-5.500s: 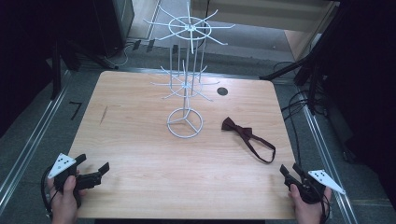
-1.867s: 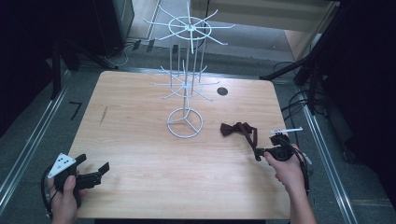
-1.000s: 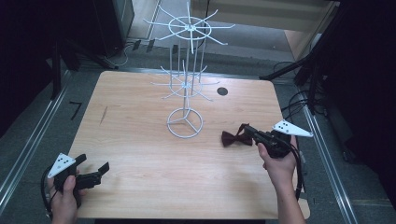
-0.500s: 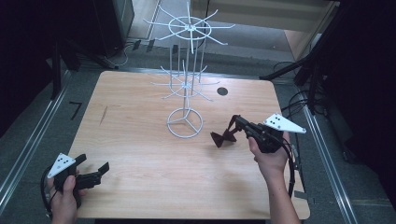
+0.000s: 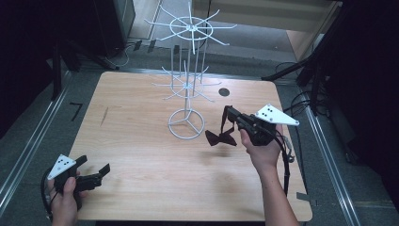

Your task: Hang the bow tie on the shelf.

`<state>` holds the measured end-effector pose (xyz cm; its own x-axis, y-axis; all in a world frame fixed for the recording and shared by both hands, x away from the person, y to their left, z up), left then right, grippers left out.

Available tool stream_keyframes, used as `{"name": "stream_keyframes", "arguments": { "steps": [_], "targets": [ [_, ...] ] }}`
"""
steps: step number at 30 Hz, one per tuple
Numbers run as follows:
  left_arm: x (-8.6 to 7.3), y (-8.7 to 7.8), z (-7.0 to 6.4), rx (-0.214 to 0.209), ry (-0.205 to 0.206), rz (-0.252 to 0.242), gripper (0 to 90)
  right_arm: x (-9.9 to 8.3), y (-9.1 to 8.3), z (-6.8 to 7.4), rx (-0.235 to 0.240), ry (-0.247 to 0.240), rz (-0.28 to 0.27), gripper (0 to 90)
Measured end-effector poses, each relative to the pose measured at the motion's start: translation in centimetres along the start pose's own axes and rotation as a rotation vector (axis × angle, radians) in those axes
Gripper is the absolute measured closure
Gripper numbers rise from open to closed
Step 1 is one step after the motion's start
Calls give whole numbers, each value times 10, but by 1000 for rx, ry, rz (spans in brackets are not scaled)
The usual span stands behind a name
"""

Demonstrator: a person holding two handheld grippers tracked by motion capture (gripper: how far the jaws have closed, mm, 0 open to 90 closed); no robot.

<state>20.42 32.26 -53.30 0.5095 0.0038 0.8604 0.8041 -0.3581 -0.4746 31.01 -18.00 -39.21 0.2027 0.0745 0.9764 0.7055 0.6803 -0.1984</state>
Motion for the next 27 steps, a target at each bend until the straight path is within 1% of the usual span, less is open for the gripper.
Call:
{"name": "stream_keyframes", "arguments": {
  "steps": [6,10,13,16,19,23,27],
  "targets": [
    [0,0,0,0,2,1,0,6,9,3,11,-15,-19,900],
    [0,0,0,0,-2,-1,0,10,14,2,15,-11,-25,900],
    [0,0,0,0,-5,-4,0,14,17,2,20,-8,-27,900],
    [0,0,0,0,-6,-5,0,17,19,3,25,-18,-28,900],
    [0,0,0,0,-5,-4,0,24,24,5,30,-31,-32,900],
    [0,0,0,-2,-6,-4,0,29,27,7,35,-34,-32,900],
    [0,0,0,-4,-4,-4,0,33,34,7,35,-41,-23,900]
  ]
}}
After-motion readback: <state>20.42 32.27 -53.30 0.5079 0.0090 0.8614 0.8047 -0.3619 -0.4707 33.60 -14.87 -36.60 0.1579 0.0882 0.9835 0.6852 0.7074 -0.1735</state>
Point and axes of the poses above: each handheld gripper's, and its own axes: y roughly forward along the jaws, x roughly out of its top, z roughly to its left, the point moved 2 cm from there along y, roughly forward along the jaws
